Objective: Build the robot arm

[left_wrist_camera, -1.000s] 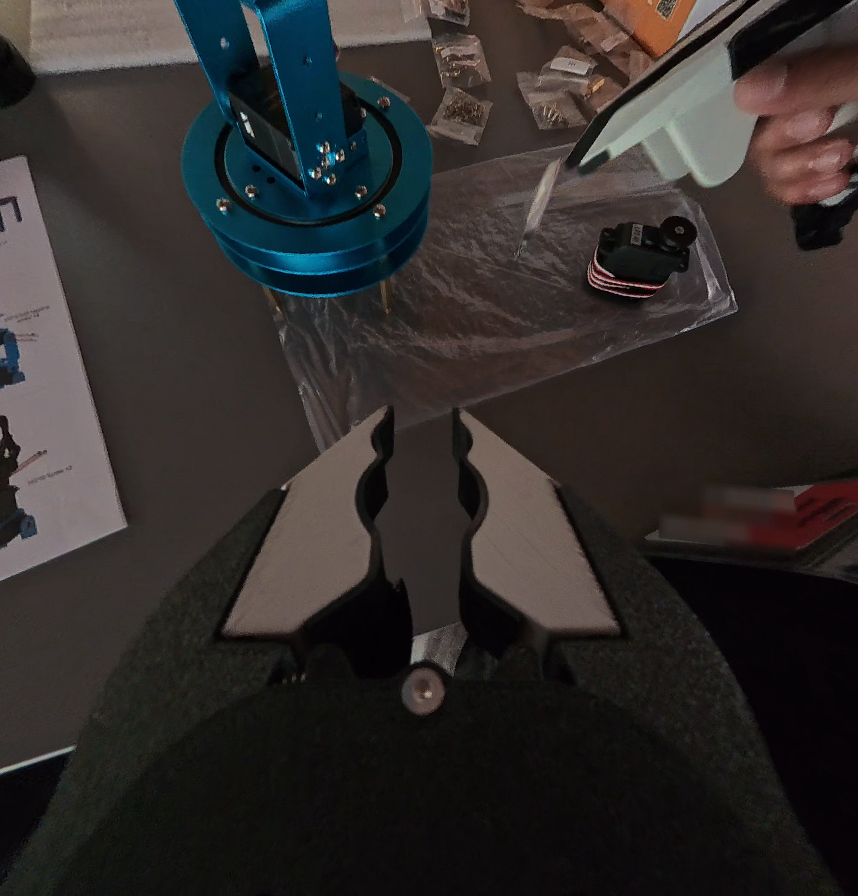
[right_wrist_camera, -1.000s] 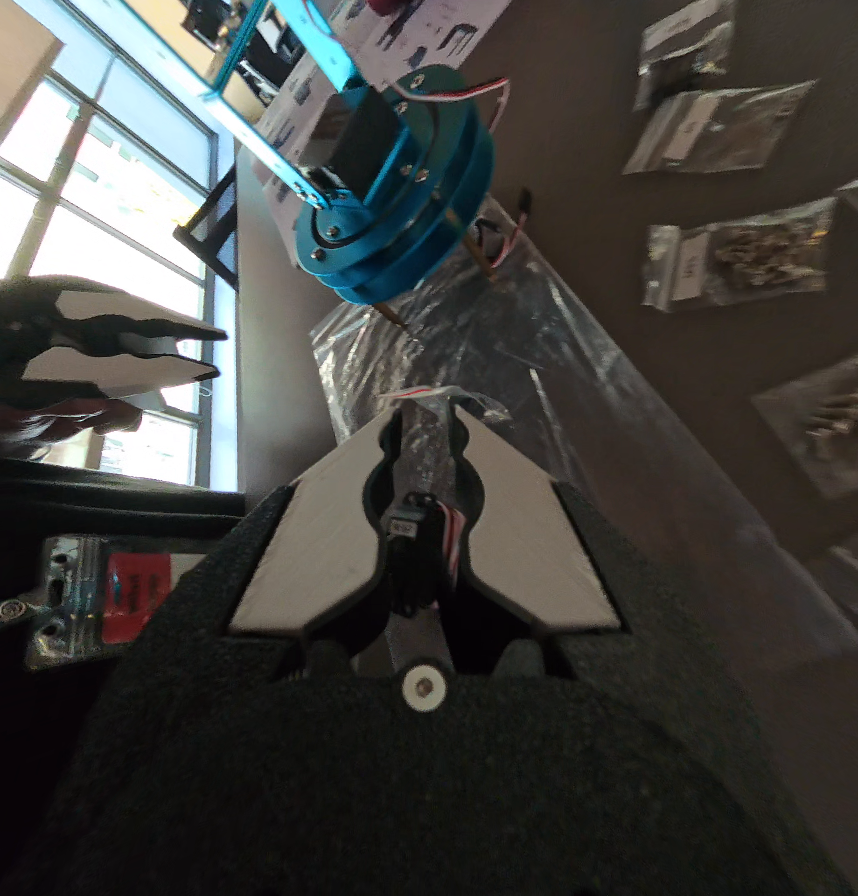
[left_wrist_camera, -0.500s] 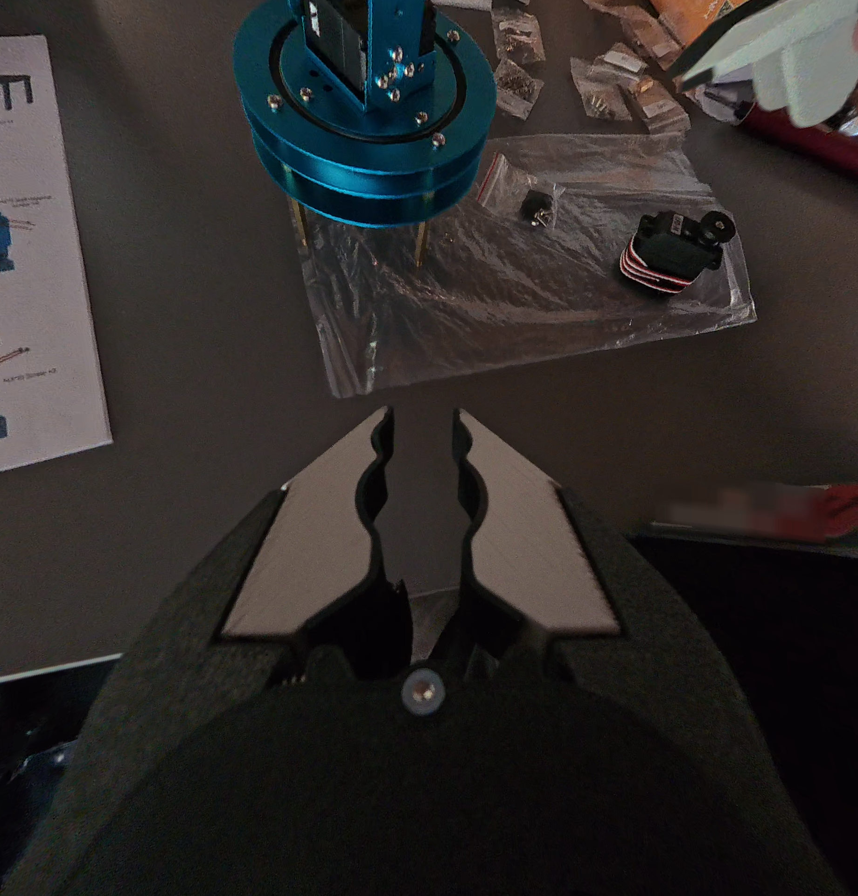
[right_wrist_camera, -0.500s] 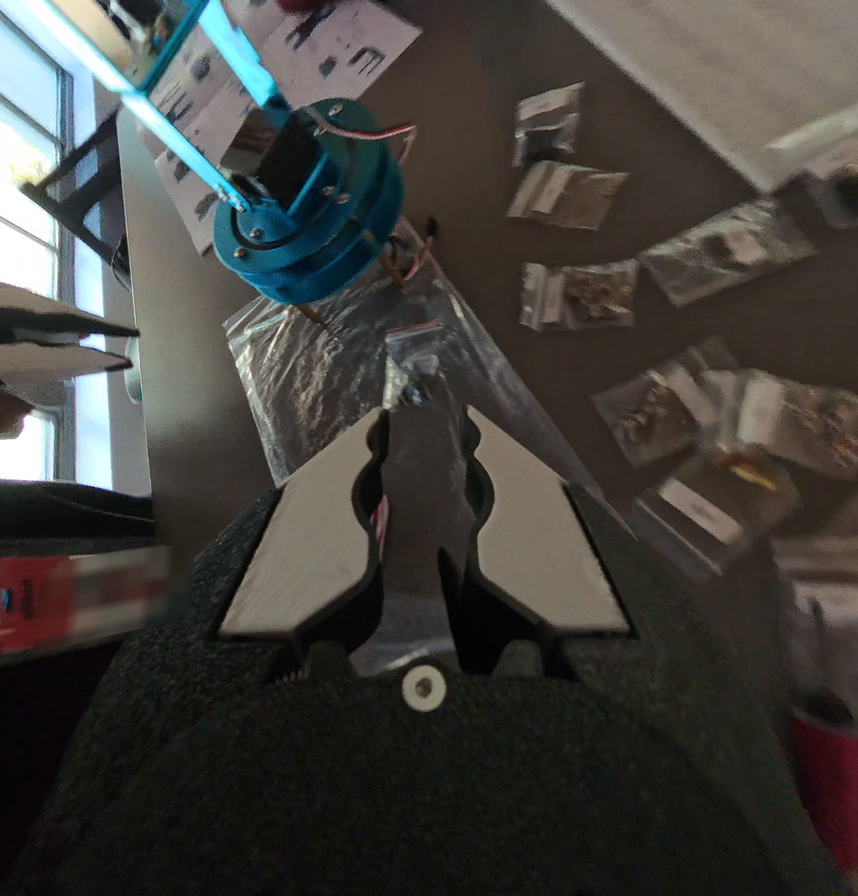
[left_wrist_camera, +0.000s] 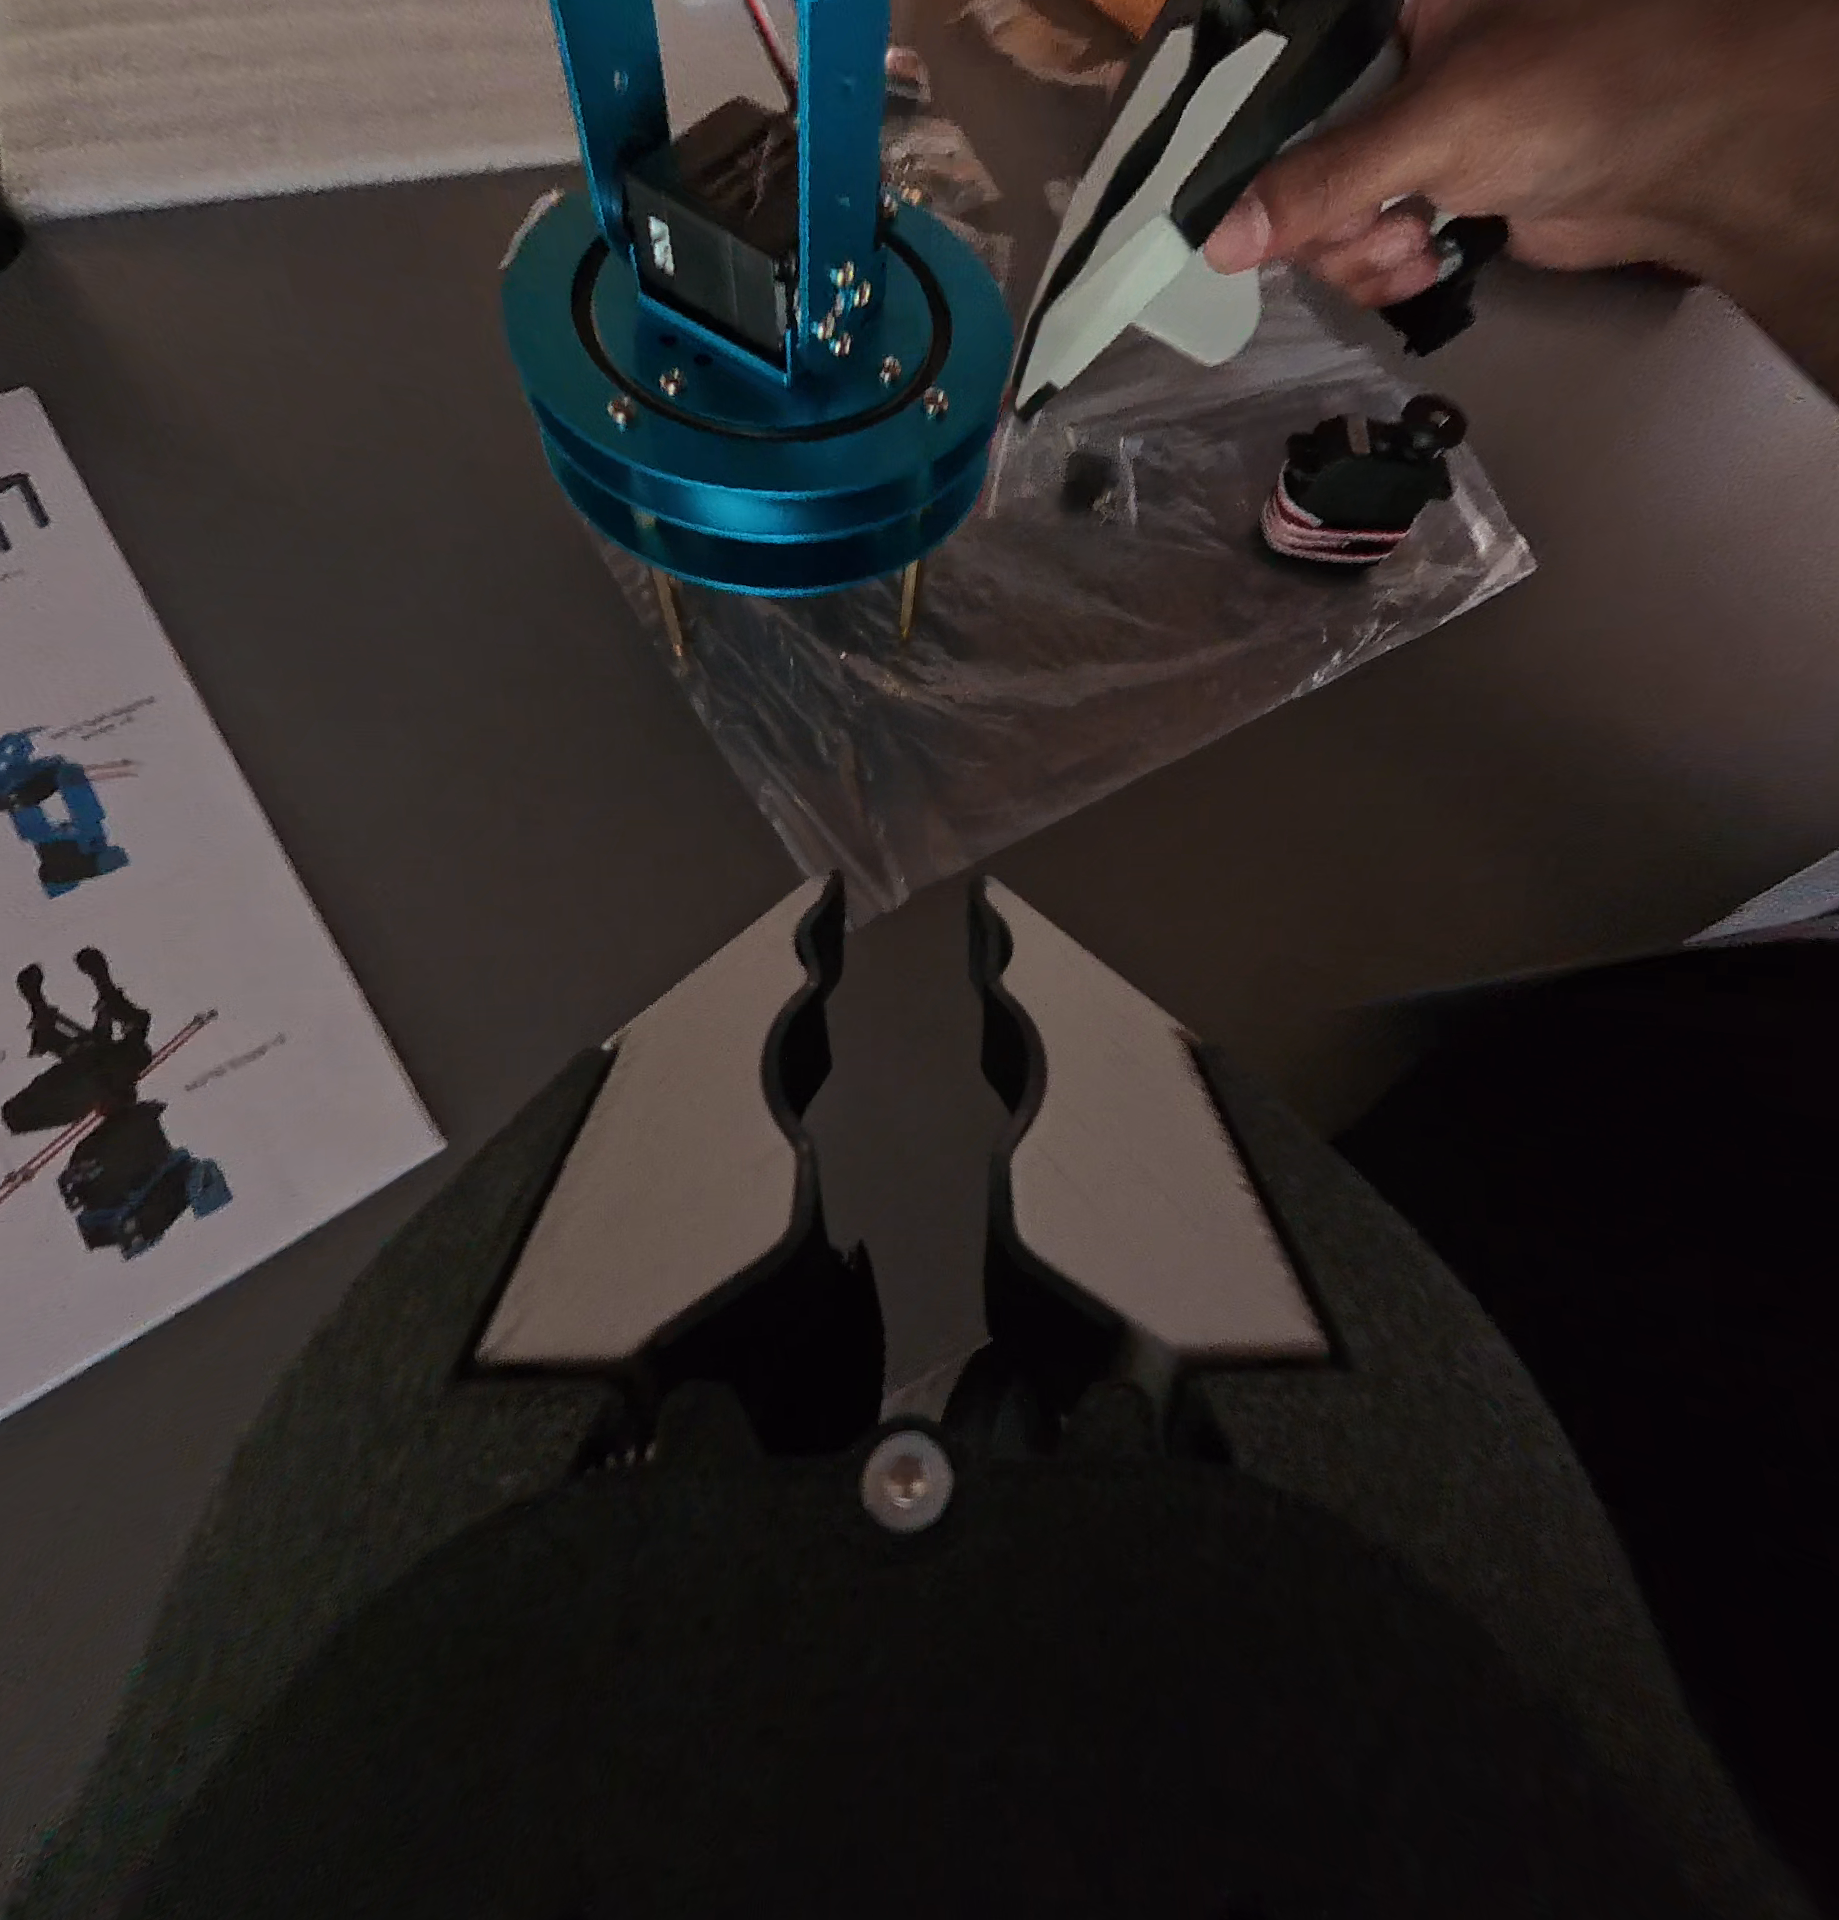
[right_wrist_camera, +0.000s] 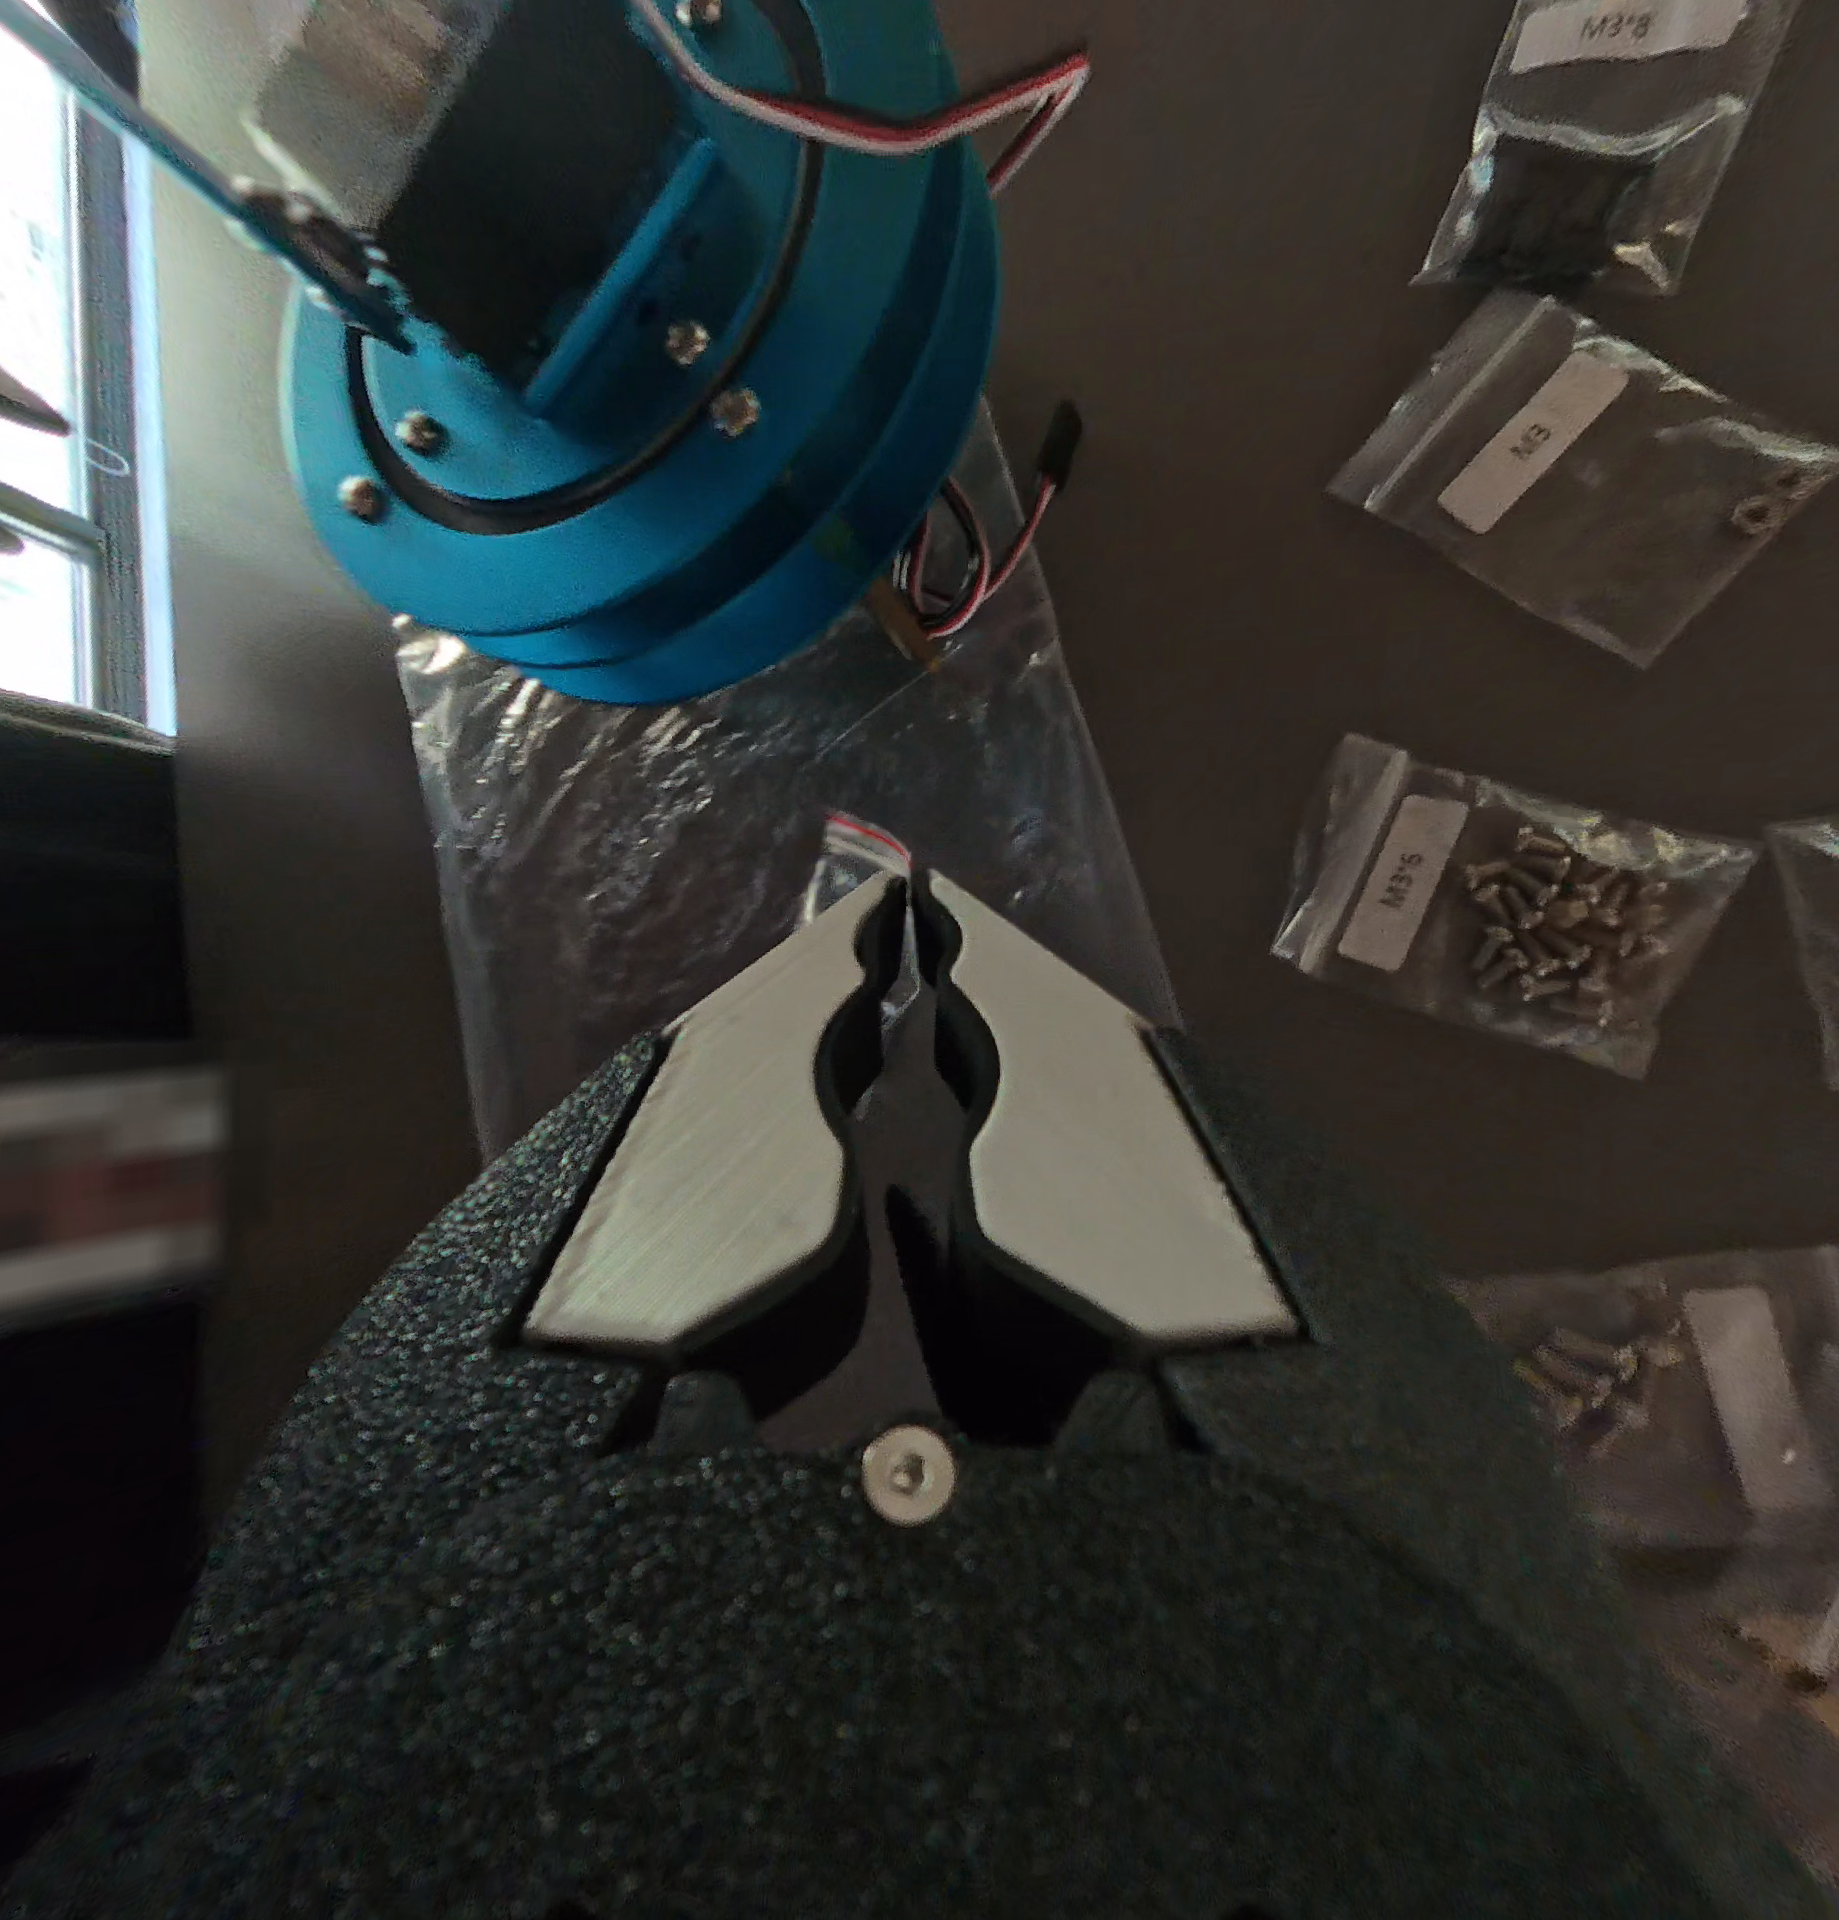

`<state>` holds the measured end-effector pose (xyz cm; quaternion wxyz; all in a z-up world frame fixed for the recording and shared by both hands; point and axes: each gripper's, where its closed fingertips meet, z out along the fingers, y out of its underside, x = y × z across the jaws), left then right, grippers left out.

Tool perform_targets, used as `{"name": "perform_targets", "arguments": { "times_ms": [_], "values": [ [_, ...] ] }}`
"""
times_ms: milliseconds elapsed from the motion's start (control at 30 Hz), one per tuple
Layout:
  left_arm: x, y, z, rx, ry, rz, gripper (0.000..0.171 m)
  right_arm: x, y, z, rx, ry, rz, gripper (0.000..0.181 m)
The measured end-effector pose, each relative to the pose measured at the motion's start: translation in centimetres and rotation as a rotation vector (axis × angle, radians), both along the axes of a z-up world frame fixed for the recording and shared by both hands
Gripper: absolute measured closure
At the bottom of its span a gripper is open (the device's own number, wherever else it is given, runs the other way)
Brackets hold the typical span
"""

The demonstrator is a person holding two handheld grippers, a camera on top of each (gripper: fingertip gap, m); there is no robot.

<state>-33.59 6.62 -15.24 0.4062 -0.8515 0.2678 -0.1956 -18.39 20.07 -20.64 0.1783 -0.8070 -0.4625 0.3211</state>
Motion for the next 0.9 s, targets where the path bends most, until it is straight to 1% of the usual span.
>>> {"name": "perform_targets", "arguments": {
  "times_ms": [67, 233, 333, 433, 500, 600, 667, 733, 767, 800, 900],
  "values": [
    [0.8, 0.6, 0.7, 0.008, -0.065, -0.038, 0.149, 0.1, -0.9, 1.7, 0.014, 0.059, -0.017, 0.180],
    [4.3, 2.4, 2.5, -0.016, -0.262, -0.149, 0.147, -0.9, -4.8, 7.7, -0.006, 0.279, -0.086, 0.180],
    [6.3, 3.0, 3.9, -0.025, -0.360, -0.216, 0.145, -2.1, -7.0, 11.6, -0.019, 0.453, -0.133, 0.180],
    [7.5, 3.1, 6.2, -0.011, -0.480, -0.267, 0.144, -3.2, -9.3, 14.6, -0.032, 0.603, -0.137, 0.180],
    [8.1, 2.6, 8.1, -0.005, -0.573, -0.322, 0.143, -3.5, -10.3, 16.3, -0.040, 0.695, -0.131, 0.181],
    [8.6, 1.6, 10.0, 0.007, -0.647, -0.418, 0.143, -3.7, -11.3, 17.3, -0.068, 0.773, -0.125, 0.180],
    [9.2, 1.0, 10.5, 0.000, -0.671, -0.483, 0.143, -3.9, -11.8, 17.8, -0.084, 0.813, -0.111, 0.181],
    [9.6, 0.9, 10.6, -0.006, -0.673, -0.510, 0.143, -4.2, -12.1, 17.6, -0.084, 0.812, -0.106, 0.180],
    [9.7, 1.1, 10.8, 0.001, -0.678, -0.505, 0.147, -4.4, -12.2, 17.4, -0.084, 0.799, -0.105, 0.180],
    [9.7, 1.2, 10.9, 0.008, -0.681, -0.505, 0.159, -4.5, -12.3, 17.2, -0.083, 0.790, -0.105, 0.181],
    [9.7, 1.4, 10.7, 0.014, -0.666, -0.510, 0.170, -4.5, -11.9, 16.9, -0.056, 0.772, -0.140, 0.180]
  ]
}}
